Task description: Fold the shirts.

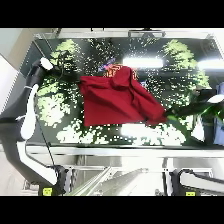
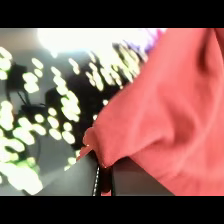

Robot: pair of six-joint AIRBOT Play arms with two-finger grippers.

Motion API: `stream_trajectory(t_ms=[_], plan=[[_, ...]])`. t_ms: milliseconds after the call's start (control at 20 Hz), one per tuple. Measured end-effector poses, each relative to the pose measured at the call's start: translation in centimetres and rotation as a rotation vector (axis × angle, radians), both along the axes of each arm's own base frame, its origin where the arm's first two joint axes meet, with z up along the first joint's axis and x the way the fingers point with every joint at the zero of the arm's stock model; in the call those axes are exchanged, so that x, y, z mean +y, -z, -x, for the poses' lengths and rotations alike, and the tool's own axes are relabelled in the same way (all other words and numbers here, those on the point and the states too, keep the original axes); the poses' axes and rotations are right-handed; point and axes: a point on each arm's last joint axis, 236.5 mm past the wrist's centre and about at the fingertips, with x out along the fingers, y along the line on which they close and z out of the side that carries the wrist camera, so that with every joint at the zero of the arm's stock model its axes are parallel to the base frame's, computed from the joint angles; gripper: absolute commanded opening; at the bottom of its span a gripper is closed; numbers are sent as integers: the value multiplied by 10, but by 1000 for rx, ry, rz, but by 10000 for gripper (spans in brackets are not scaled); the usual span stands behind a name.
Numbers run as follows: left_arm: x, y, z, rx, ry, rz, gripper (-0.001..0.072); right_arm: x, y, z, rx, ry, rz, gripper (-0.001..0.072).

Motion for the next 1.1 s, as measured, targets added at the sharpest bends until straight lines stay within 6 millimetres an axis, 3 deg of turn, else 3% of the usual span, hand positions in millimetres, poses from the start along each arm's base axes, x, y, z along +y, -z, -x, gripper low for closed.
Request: stream_trajectory(t_ms=[100, 150, 200, 250, 400, 500, 600, 700, 950, 1100], plan=[[12, 11, -18, 7, 2, -9, 21, 25, 8, 29, 20, 11, 4, 13], [16, 17, -24, 15, 5, -11, 95, 33, 12, 38, 20, 22, 11, 13], [17, 23, -27, 24, 10, -11, 438, 40, 14, 43, 15, 28, 12, 14], [19, 27, -29, 32, 14, -12, 720, 45, 15, 46, 6, 35, 8, 14], [22, 30, -20, 72, 24, -9, 720, 53, 11, 37, -51, 81, -8, 58], [26, 22, -4, 127, 25, -1, 716, 53, 4, 24, -112, 92, -9, 394], [34, 15, 19, 209, 13, 7, 705, 47, -8, 8, -187, 77, 17, 448], [42, 12, 56, 326, 4, 20, 705, 32, -22, -8, -267, 29, 82, 663], [51, 34, 151, 550, -48, 61, 705, 23, -47, -12, -365, -128, 173, 664], [61, 56, 181, 573, -110, 81, 705, 33, -51, -6, -382, -202, 182, 664]])
